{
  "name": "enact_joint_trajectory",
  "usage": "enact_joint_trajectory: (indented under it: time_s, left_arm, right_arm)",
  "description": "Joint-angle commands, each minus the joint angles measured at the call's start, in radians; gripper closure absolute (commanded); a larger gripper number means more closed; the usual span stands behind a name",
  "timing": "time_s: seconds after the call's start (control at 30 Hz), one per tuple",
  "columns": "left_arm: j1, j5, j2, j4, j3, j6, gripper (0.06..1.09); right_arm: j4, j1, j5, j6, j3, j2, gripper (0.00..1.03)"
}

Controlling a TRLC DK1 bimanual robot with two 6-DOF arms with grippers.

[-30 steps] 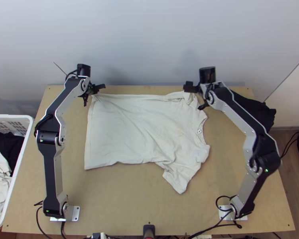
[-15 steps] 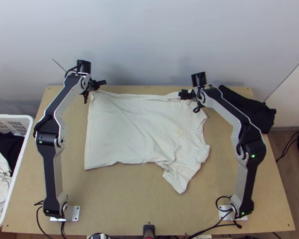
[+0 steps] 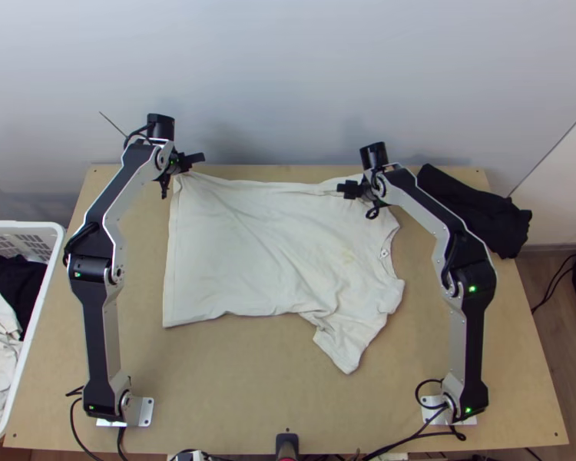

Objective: Fold the t-shirt

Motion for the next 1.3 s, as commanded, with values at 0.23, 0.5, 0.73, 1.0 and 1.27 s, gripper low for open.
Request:
enact_joint_trajectory:
  time_s: [0.23,0.5,0.73,1.0,1.27]
  left_arm:
    - [0.001,0.0,-0.011,-0.001,0.005,0.004,1.05]
    - [0.001,0.0,-0.028,-0.01,0.005,0.002,1.05]
    - [-0.003,-0.006,-0.067,-0.022,0.004,0.025,1.05]
    - [0.005,-0.039,-0.056,0.088,0.002,0.088,1.05]
    - [0.025,-0.039,-0.024,0.239,0.004,0.122,1.05]
  right_arm:
    - [-0.016,-0.027,-0.005,-0.007,0.048,0.055,0.81]
    - [-0.028,-0.049,0.038,-0.031,0.127,0.092,0.95]
    - [-0.039,-0.05,0.103,-0.071,0.204,0.075,1.0]
    - [-0.025,-0.087,0.095,-0.122,0.43,0.136,1.0]
    - [0.107,-0.098,0.086,-0.156,0.508,0.189,1.0]
